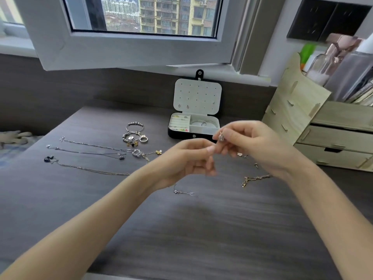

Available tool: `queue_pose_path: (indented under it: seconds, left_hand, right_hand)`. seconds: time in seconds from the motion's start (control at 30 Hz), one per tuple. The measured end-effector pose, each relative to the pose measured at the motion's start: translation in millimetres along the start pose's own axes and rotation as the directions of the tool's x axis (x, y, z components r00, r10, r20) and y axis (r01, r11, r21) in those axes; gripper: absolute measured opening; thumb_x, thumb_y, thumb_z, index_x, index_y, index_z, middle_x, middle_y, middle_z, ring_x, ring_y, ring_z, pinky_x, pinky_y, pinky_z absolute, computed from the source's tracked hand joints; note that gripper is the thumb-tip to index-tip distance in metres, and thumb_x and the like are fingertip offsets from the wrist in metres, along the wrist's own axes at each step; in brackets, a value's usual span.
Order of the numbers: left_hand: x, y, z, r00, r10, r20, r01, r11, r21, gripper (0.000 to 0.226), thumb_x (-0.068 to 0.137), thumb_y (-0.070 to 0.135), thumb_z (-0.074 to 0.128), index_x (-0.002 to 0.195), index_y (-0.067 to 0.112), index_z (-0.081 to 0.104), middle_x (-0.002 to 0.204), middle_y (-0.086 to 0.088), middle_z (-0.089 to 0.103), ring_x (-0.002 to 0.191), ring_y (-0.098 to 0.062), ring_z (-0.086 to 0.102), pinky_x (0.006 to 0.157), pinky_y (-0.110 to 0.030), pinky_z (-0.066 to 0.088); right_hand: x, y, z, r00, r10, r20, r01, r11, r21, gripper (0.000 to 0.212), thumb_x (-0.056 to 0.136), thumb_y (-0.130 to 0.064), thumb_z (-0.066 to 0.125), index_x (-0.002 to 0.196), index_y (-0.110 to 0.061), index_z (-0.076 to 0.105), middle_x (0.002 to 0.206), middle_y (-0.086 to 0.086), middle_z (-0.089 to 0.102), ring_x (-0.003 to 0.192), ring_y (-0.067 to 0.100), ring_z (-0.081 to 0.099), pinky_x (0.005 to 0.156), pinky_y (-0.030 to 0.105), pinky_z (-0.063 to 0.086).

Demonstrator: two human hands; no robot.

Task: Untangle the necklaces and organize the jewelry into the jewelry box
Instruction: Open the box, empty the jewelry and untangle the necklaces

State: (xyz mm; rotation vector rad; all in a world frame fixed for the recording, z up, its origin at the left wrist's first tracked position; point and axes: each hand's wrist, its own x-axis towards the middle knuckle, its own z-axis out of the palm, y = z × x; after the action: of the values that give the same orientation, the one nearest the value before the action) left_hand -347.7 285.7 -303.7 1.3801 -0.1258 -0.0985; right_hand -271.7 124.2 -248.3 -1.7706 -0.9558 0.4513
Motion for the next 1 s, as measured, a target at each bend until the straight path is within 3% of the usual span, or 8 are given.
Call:
queue_pose_path:
  seconds: [0.1,0.17,0.33,0.57,0.73,0.8,0.93,1.0]
  left_hand:
    - [-22.1,9.4,-15.7,0.996,0.035,-0.083,-0.037,0.999,-0.019,0.017,0.086,0.020,0.052,0.078,0.010,0.062,0.058,0.003,0.036,0.054,-0.011,0.036,0.060,-0.024,0.047]
    - [-44.7,14.7,-33.9,0.984,0.035,-0.173,-0.023,0.997,0.067,0.019,0.085,0.022,0.054,0.073,0.012,0.065,0.057,0.004,0.033,0.052,-0.011,0.031,0.054,-0.020,0.040]
    - [-114.3,26.2,-95.0,0.907,0.017,-0.420,0.208,0.851,0.483,0.031,0.073,0.049,0.068,0.074,0.017,0.069,0.057,0.007,0.039,0.051,-0.006,0.033,0.050,-0.012,0.030]
    - [-179.1,20.4,-171.9,0.718,0.057,-0.693,0.539,0.584,0.607,0.016,0.084,0.020,0.069,0.074,0.007,0.068,0.057,0.010,0.056,0.057,-0.002,0.047,0.048,-0.008,0.034]
    - [-189.7,20.7,-186.7,0.688,0.022,-0.725,0.622,0.496,0.606,0.008,0.081,0.007,0.070,0.073,0.009,0.068,0.062,0.001,0.062,0.053,-0.003,0.050,0.049,-0.012,0.037]
    - [-188.7,21.8,-186.3,0.703,0.018,-0.711,0.634,0.437,0.638,0.010,0.078,0.006,0.072,0.072,0.013,0.069,0.063,0.001,0.061,0.050,-0.005,0.050,0.053,-0.018,0.040]
    - [-179.9,22.0,-183.7,0.725,0.123,-0.678,0.608,0.347,0.714,0.010,0.077,0.017,0.075,0.074,0.023,0.068,0.089,0.001,0.059,0.085,-0.014,0.056,0.078,-0.030,0.042]
    - [-169.9,21.0,-177.9,0.735,0.206,-0.646,0.586,0.287,0.758,0.014,0.079,0.018,0.071,0.072,0.028,0.065,0.092,0.001,0.058,0.088,-0.015,0.054,0.078,-0.031,0.041]
  right_hand:
    - [7.7,-11.2,5.9,1.000,0.024,0.013,-0.027,0.935,0.355,0.021,0.085,-0.024,0.050,0.084,-0.005,0.061,0.067,0.005,0.065,0.060,0.014,0.054,0.052,0.019,0.041]
    - [13.6,-13.4,12.8,0.999,0.045,0.020,-0.049,0.911,0.410,0.023,0.087,-0.027,0.049,0.077,-0.008,0.058,0.062,0.003,0.061,0.055,0.013,0.050,0.048,0.019,0.038]
    - [23.4,-3.1,47.7,0.986,0.152,0.062,-0.147,0.986,-0.074,0.028,0.092,-0.029,0.056,0.070,-0.012,0.060,0.056,-0.002,0.061,0.052,0.009,0.048,0.052,0.019,0.039]
    - [36.9,13.4,126.5,0.976,0.076,0.202,0.049,0.833,-0.551,0.025,0.089,-0.035,0.057,0.078,-0.014,0.060,0.068,-0.008,0.060,0.060,0.002,0.046,0.056,0.018,0.033]
    - [41.7,26.2,164.5,0.973,0.002,0.231,0.164,0.699,-0.696,0.023,0.088,-0.041,0.057,0.086,-0.019,0.057,0.094,-0.002,0.062,0.097,0.019,0.053,0.072,0.028,0.038]
    - [41.3,27.0,165.0,0.971,-0.024,0.236,0.189,0.680,-0.708,0.026,0.087,-0.046,0.057,0.087,-0.019,0.056,0.092,-0.004,0.062,0.096,0.017,0.053,0.069,0.028,0.036]
    - [37.5,28.7,145.9,0.985,-0.052,0.166,0.154,0.707,-0.691,0.027,0.084,-0.052,0.059,0.086,-0.027,0.052,0.079,-0.013,0.051,0.082,0.010,0.046,0.067,0.026,0.029]
    - [36.1,33.0,130.0,0.993,-0.068,0.097,0.117,0.708,-0.696,0.022,0.084,-0.048,0.061,0.086,-0.026,0.054,0.077,-0.014,0.051,0.082,0.010,0.048,0.066,0.026,0.030]
